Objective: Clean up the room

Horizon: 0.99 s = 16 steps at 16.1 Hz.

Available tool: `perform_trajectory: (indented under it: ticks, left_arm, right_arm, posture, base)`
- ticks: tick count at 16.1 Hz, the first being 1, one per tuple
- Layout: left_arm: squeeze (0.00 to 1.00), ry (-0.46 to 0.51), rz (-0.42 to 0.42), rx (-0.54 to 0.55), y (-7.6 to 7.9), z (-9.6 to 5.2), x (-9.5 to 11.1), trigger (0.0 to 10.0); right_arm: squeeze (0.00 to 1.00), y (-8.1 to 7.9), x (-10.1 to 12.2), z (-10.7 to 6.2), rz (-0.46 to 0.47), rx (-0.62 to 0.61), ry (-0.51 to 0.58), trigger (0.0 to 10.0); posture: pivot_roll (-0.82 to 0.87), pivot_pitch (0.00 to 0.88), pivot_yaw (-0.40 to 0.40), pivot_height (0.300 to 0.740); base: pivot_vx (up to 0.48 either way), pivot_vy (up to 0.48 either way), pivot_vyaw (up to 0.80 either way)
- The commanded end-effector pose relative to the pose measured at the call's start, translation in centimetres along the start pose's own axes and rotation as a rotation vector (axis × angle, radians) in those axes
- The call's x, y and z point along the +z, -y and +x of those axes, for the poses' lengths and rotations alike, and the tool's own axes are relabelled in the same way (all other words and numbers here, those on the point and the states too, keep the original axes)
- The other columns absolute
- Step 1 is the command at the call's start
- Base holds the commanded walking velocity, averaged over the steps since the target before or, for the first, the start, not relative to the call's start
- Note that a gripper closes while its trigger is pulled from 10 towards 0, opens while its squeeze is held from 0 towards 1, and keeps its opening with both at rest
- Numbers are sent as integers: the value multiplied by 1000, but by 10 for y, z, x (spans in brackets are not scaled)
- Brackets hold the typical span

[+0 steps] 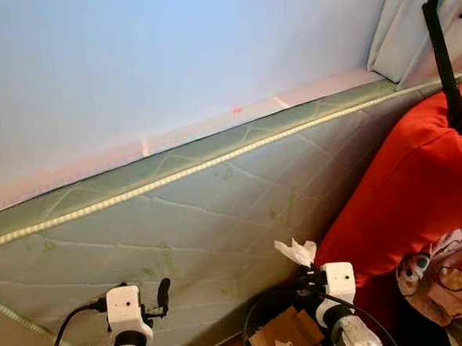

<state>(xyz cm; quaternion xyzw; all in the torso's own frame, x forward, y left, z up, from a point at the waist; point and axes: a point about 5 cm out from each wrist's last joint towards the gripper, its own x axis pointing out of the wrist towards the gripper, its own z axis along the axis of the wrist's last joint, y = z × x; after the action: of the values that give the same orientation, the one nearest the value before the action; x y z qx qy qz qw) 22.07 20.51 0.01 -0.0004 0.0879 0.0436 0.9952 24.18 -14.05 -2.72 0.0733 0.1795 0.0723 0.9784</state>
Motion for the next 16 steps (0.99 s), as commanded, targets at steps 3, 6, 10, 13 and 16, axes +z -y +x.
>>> perform_trajectory:
  ticks: [3, 6, 10, 13, 16]
  left_arm:
    - [0, -19, 13, -3, 2, -2, 2, 10000]
    - [0, -28, 13, -9, 3, -2, 2, 10000]
    - [0, -32, 11, -8, 4, -3, 4, 10000]
    - [0, -40, 11, -9, 3, -2, 4, 10000]
    - [0, -42, 12, -10, 4, -2, 5, 10000]
  right_arm:
    - [0, -1, 1, -1, -12, 1, 9, 10000]
    - [0, 0, 2, -1, -8, -12, 14, 10000]
    - [0, -2, 3, 0, -14, -7, 7, 10000]
    - [0, -5, 1, 1, -26, 4, -15, 10000]
    - [0, -2, 0, 1, -22, -6, -17, 10000]
  posture:
    - [91, 0, -11, 705]
    - [91, 0, -9, 705]
    - [93, 0, -9, 705]
    - [93, 0, -8, 675]
    - [95, 0, -8, 670]
  base:
    - [0, 0, 0]
    - [0, 0, 0]
    - [0, 0, 0]
    - [0, 0, 0]
    - [0, 0, 0]
